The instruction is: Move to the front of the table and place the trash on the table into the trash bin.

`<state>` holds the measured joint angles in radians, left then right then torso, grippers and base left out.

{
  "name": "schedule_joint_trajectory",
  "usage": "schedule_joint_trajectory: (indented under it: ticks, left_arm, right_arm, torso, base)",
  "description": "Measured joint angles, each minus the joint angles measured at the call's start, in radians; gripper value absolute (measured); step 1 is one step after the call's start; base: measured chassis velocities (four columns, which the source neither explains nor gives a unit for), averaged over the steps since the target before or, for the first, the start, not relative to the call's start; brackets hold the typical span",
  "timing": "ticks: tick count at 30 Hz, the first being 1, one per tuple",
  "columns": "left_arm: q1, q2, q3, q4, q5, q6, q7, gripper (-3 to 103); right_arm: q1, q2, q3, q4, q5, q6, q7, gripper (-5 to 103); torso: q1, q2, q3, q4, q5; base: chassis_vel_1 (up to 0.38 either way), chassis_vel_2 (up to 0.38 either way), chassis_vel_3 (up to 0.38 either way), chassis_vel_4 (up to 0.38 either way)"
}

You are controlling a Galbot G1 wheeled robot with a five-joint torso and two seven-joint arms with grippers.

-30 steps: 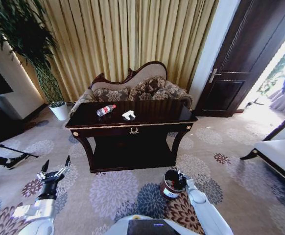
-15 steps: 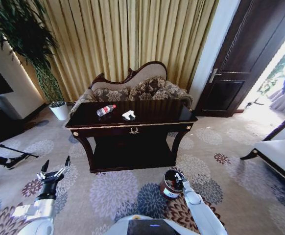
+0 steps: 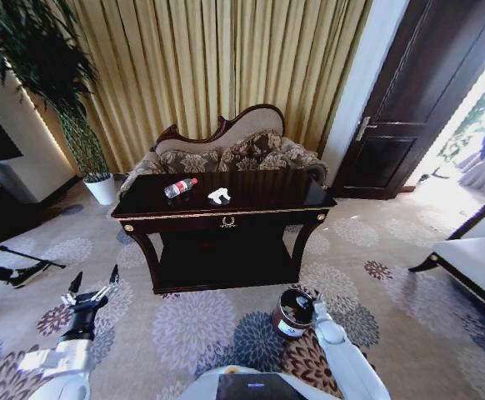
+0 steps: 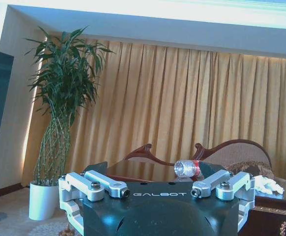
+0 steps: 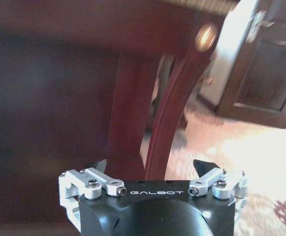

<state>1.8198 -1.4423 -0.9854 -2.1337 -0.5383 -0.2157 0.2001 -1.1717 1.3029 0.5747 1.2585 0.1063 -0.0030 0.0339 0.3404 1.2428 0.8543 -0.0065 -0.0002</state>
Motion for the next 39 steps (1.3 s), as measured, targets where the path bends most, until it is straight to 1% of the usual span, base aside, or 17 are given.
schedule_joint_trajectory:
  ticks: [1, 2, 3, 4, 5, 6, 7, 9, 12, 14, 16, 18, 23, 27, 29, 33, 39]
  left_arm:
    - [0.000, 0.000, 0.000, 0.000, 0.000, 0.000, 0.000, 100]
    - [-0.001, -0.002, 0.003, -0.003, 0.005, 0.002, 0.000, 100]
    - [-0.001, -0.004, 0.006, -0.006, 0.008, 0.004, 0.000, 100]
    - [-0.001, -0.004, 0.006, -0.006, 0.008, 0.004, 0.000, 100]
    - [-0.001, -0.006, 0.008, -0.007, 0.011, 0.006, 0.000, 100]
    - [-0.001, -0.006, 0.009, -0.009, 0.014, 0.007, 0.000, 100]
    - [-0.001, -0.006, 0.009, -0.009, 0.014, 0.007, 0.000, 100]
    - [-0.004, -0.006, 0.009, -0.010, 0.017, 0.013, -0.002, 100]
    - [-0.007, -0.006, 0.008, -0.011, 0.017, 0.017, -0.003, 100]
    - [-0.011, -0.009, 0.012, -0.014, 0.023, 0.026, -0.004, 100]
    - [-0.012, -0.010, 0.014, -0.015, 0.027, 0.027, -0.005, 100]
    - [-0.016, -0.011, 0.019, -0.015, 0.035, 0.030, -0.008, 100]
    - [-0.029, -0.010, 0.021, -0.024, 0.038, 0.048, -0.028, 100]
    - [-0.035, -0.009, 0.025, -0.025, 0.038, 0.052, -0.030, 100]
    - [-0.037, -0.011, 0.029, -0.025, 0.039, 0.053, -0.031, 100]
    - [-0.037, -0.015, 0.030, -0.025, 0.042, 0.053, -0.031, 100]
    - [-0.037, -0.015, 0.028, -0.033, 0.043, 0.053, -0.031, 100]
  right_arm:
    - [0.000, 0.000, 0.000, 0.000, 0.000, 0.000, 0.000, 96]
    - [-0.002, 0.006, 0.012, 0.061, 0.016, -0.024, 0.008, 99]
    - [-0.002, 0.008, 0.026, 0.121, 0.023, -0.047, 0.010, 100]
    - [-0.002, 0.008, 0.026, 0.121, 0.023, -0.047, 0.010, 100]
    - [-0.002, 0.008, 0.036, 0.182, 0.028, -0.074, 0.009, 100]
    - [-0.002, 0.008, 0.044, 0.238, 0.042, -0.101, 0.003, 100]
    - [-0.002, 0.008, 0.044, 0.238, 0.042, -0.101, 0.003, 100]
    - [-0.006, -0.003, 0.050, 0.376, 0.117, -0.168, -0.001, 100]
    - [-0.011, -0.007, 0.048, 0.430, 0.146, -0.194, -0.001, 100]
    - [-0.024, -0.006, 0.024, 0.569, 0.217, -0.245, 0.014, 100]
    - [-0.028, -0.003, 0.014, 0.608, 0.233, -0.264, 0.028, 100]
    - [-0.045, 0.006, -0.013, 0.713, 0.278, -0.310, 0.052, 100]
    - [-0.078, 0.006, -0.043, 0.851, 0.300, -0.368, 0.034, 100]
    - [-0.077, 0.001, -0.056, 0.864, 0.293, -0.386, -0.002, 100]
    - [-0.072, -0.001, -0.065, 0.847, 0.279, -0.367, -0.032, 100]
    - [-0.073, 0.003, -0.081, 0.836, 0.273, -0.341, -0.056, 100]
    - [-0.076, 0.006, -0.100, 0.827, 0.267, -0.319, -0.064, 100]
  torso:
    - [0.000, 0.000, 0.000, 0.0000, 0.0000]
    - [0.000, 0.000, 0.000, -0.0003, 0.0008]
    - [0.000, 0.000, 0.000, -0.0003, 0.0002]
    - [0.000, 0.000, 0.000, -0.0003, 0.0002]
    - [0.000, 0.000, 0.000, -0.0005, -0.0001]
    - [0.000, 0.000, 0.000, -0.0006, 0.0006]
    - [0.000, 0.000, 0.000, -0.0006, 0.0006]
    - [0.000, 0.000, 0.000, -0.0004, 0.0001]
    - [0.000, 0.000, 0.000, -0.0005, 0.0002]
    - [0.000, 0.000, 0.000, -0.0006, 0.0002]
    - [0.000, 0.000, 0.000, -0.0001, 0.0001]
    - [0.000, 0.000, 0.000, -0.0002, 0.0004]
    - [0.000, 0.000, 0.000, -0.0006, 0.0003]
    - [0.000, 0.000, 0.000, -0.0006, 0.0004]
    - [0.000, 0.000, 0.000, -0.0004, 0.0004]
    - [0.000, 0.000, 0.000, -0.0005, 0.0003]
    - [0.000, 0.000, 0.000, -0.0004, 0.0003]
  base:
    - [0.000, 0.000, 0.000, 0.000]
    - [0.000, 0.000, 0.000, 0.000]
    - [0.000, 0.000, 0.000, 0.000]
    - [0.000, 0.000, 0.000, 0.000]
    - [0.000, 0.000, 0.000, 0.000]
    - [0.000, 0.000, 0.000, 0.000]
    - [0.000, 0.000, 0.000, 0.000]
    - [0.000, 0.000, 0.000, 0.000]
    - [0.000, 0.000, 0.000, 0.000]
    - [0.000, 0.000, 0.000, 0.000]
    - [0.000, 0.000, 0.000, 0.000]
    - [0.000, 0.000, 0.000, 0.000]
    - [0.000, 0.000, 0.000, 0.000]
    - [0.000, 0.000, 0.000, 0.000]
    - [0.000, 0.000, 0.000, 0.000]
    - [0.000, 0.000, 0.000, 0.000]
    - [-0.006, 0.007, 0.009, -0.009]
